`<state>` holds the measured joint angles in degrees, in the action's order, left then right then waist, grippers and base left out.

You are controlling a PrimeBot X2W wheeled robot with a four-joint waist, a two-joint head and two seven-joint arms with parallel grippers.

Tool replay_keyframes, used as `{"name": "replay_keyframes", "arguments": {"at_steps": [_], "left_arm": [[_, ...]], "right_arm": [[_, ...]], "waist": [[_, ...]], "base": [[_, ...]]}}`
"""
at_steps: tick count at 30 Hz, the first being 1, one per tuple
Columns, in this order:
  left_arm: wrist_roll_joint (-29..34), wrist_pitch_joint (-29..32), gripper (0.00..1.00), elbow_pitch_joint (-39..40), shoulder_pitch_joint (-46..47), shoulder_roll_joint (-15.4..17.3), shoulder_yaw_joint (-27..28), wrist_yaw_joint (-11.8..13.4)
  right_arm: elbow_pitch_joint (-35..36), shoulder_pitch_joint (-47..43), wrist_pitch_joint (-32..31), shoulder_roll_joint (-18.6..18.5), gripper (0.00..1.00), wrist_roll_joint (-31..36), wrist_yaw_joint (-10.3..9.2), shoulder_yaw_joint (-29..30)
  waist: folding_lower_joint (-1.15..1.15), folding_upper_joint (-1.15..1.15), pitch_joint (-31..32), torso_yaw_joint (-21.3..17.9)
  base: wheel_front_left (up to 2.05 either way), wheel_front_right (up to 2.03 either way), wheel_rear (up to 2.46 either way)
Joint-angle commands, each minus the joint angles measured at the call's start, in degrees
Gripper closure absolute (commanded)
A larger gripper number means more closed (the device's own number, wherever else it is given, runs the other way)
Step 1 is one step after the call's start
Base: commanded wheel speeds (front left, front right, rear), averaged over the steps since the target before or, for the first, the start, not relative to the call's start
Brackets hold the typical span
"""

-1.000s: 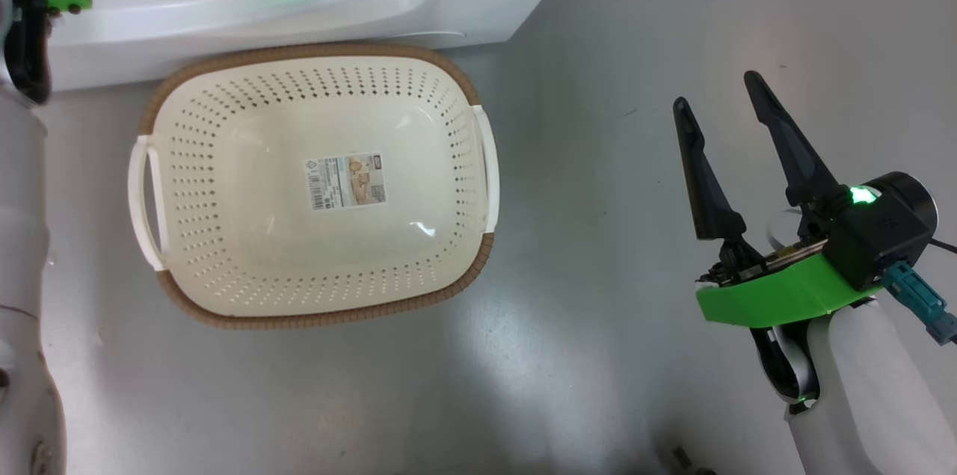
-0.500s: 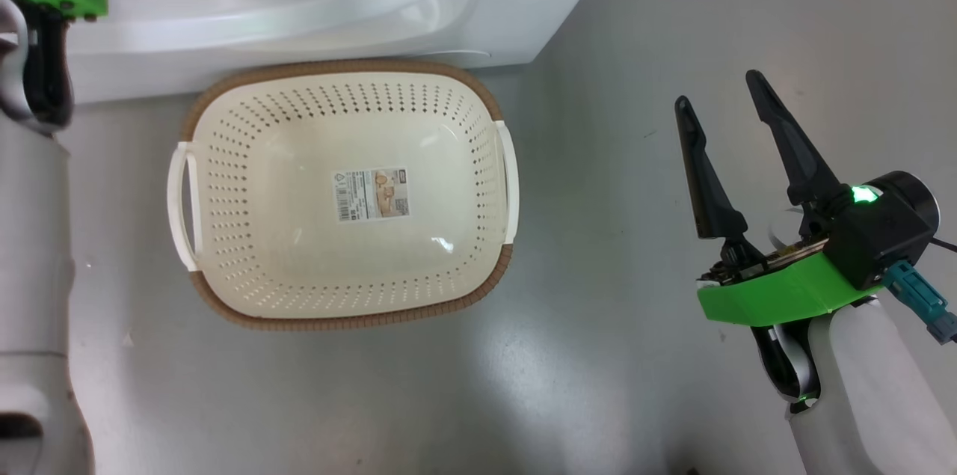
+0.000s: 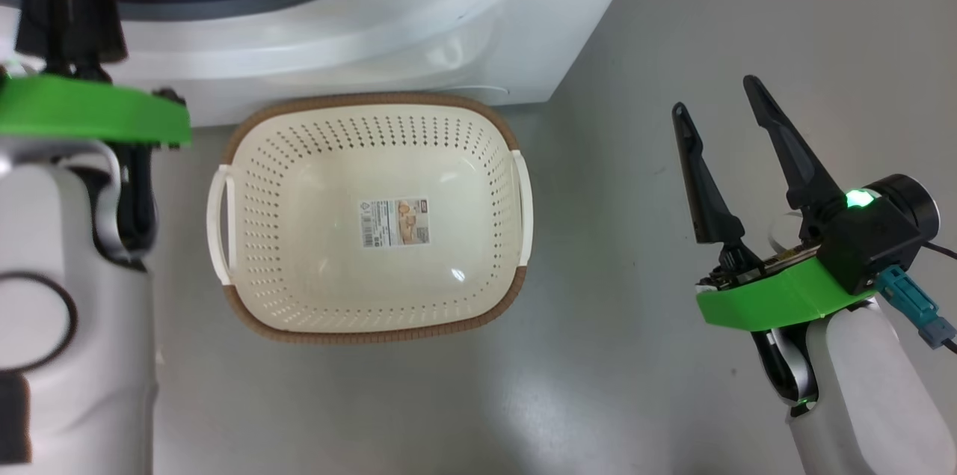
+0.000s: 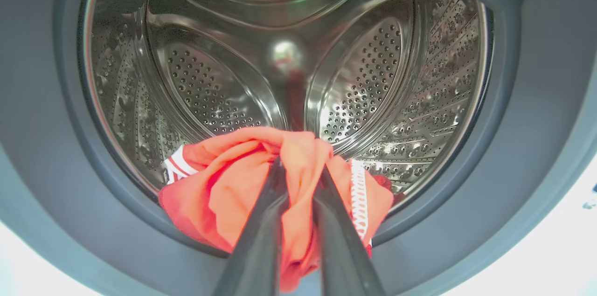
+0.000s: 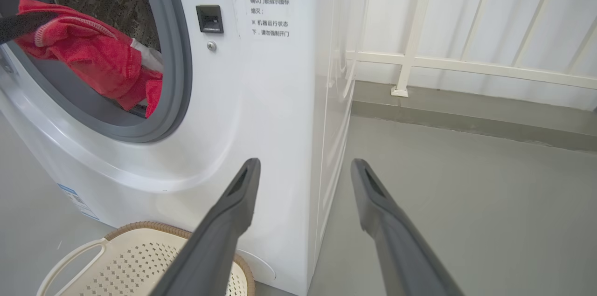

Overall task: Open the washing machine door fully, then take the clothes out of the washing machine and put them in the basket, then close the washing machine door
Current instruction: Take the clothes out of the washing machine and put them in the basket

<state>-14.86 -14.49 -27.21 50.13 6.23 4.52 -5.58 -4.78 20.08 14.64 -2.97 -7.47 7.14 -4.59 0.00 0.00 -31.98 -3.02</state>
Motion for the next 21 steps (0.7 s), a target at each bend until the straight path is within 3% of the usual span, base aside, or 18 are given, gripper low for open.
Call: {"name": "replay_keyframes", "arguments": {"at_steps": [1, 21], "left_arm": [[1.0, -0.5, 1.00, 3.2, -2.9, 1.6, 1.7, -0.3], [3.1, -0.5, 1.00, 11.0, -18.1, -2.1, 1.8, -0.9]], "right_arm": [[1.2, -1.7, 0.4, 0.1, 0.00, 0.0, 0.35, -1.1], [-0.3, -4.8, 0.4, 0.1, 0.00, -1.8, 0.35, -1.0]], "waist": [[0.00, 0.00, 1.8, 0.5], [0.00, 0.00, 11.1, 1.2]], "base": [[0.00, 0.00, 0.00], [0.00, 0.00, 0.00]]}}
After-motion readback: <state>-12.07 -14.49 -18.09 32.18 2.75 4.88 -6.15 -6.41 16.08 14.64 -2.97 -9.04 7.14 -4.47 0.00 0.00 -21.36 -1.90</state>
